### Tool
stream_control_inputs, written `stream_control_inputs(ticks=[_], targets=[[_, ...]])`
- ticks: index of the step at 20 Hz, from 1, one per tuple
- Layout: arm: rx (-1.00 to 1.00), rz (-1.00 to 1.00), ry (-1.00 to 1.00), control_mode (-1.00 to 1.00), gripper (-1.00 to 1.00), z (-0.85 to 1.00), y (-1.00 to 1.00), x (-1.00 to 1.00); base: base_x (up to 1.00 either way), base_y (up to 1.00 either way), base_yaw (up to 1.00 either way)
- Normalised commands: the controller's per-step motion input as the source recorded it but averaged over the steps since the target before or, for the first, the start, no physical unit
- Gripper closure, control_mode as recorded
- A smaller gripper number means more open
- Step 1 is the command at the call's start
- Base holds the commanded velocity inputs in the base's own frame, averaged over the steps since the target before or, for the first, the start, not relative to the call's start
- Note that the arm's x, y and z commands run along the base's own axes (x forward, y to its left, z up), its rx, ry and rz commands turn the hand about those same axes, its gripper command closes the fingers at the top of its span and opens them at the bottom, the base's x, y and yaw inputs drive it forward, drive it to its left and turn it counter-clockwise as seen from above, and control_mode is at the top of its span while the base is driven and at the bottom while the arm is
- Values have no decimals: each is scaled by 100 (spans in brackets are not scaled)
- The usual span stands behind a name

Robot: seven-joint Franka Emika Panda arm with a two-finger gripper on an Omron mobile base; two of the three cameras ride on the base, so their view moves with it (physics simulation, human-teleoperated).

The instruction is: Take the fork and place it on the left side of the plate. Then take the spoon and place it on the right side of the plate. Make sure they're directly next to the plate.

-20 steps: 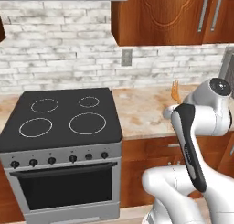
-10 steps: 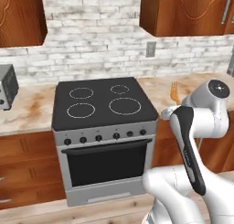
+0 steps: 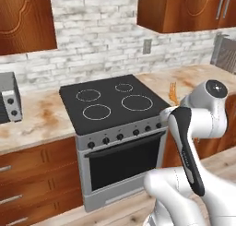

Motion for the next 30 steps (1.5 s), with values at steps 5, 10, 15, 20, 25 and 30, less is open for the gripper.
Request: stream_control_inputs(ticks=[5, 10, 15, 20, 25, 30], targets=[[0, 0, 0, 100, 100, 0, 0, 0, -11, 59, -53], [0, 0, 0, 100, 100, 0, 0, 0, -15, 46, -58], [0, 0, 0, 100, 100, 0, 0, 0, -41, 44, -57], [0, 0, 0, 100, 100, 0, 0, 0, -79, 49, -51], [0, 0, 0, 100, 100, 0, 0, 0, -100, 42, -43], [0, 0, 0, 100, 100, 0, 0, 0, -100, 8, -30]])
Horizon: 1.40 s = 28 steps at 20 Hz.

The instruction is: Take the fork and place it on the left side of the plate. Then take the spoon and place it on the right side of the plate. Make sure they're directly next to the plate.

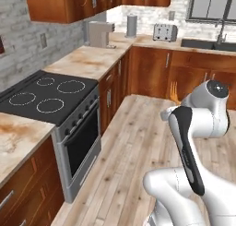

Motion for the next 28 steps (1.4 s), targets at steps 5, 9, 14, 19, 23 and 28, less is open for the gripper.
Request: stream_control_inputs(ticks=[5, 9, 14, 19, 23, 28], targets=[[0, 0, 0, 100, 100, 0, 0, 0, -100, 2, -29], [0, 0, 0, 100, 100, 0, 0, 0, -100, 0, -27], [0, 0, 0, 100, 100, 0, 0, 0, -100, -2, -26], [0, 0, 0, 100, 100, 0, 0, 0, -100, -38, -22], [0, 0, 0, 100, 100, 0, 0, 0, -100, -81, -15], [0, 0, 0, 100, 100, 0, 0, 0, -78, -99, -10]])
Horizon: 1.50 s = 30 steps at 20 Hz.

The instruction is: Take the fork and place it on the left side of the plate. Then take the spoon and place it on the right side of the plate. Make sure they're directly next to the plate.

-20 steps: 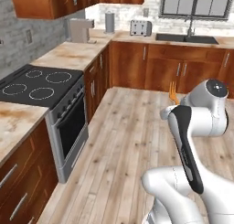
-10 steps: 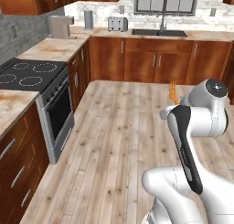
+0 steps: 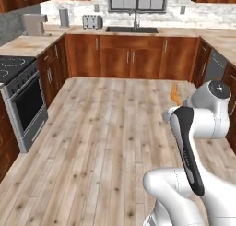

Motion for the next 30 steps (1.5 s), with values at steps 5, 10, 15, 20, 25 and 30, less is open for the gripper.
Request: stream_control_inputs(ticks=[5, 10, 15, 20, 25, 30], targets=[[0, 0, 0, 100, 100, 0, 0, 0, -55, -100, -6], [0, 0, 0, 100, 100, 0, 0, 0, -38, -100, -5], [0, 0, 0, 100, 100, 0, 0, 0, -33, -100, -3], [0, 0, 0, 100, 100, 0, 0, 0, -7, -100, 0], [0, 0, 0, 100, 100, 0, 0, 0, 0, -100, 0], [0, 0, 0, 100, 100, 0, 0, 0, 0, -100, 0]])
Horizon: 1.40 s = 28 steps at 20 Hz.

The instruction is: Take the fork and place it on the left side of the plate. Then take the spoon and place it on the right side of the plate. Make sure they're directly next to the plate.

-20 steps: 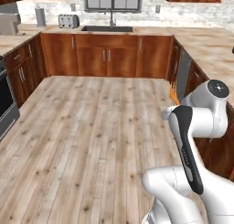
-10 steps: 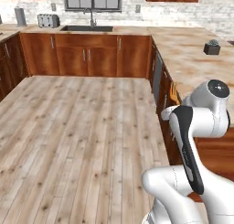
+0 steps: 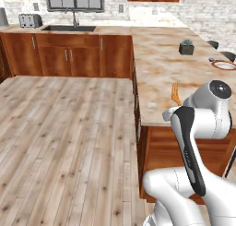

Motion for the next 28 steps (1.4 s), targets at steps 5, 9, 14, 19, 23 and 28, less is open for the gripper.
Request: stream_control_inputs(ticks=[5, 9, 14, 19, 23, 28], targets=[[0, 0, 0, 100, 100, 0, 0, 0, 5, -100, 0], [0, 0, 0, 100, 100, 0, 0, 0, 17, -100, 0], [0, 0, 0, 100, 100, 0, 0, 0, 25, -100, 7], [0, 0, 0, 100, 100, 0, 0, 0, 30, -100, 12], [0, 0, 0, 100, 100, 0, 0, 0, 31, -100, 13], [0, 0, 0, 100, 100, 0, 0, 0, 31, -100, 12]])
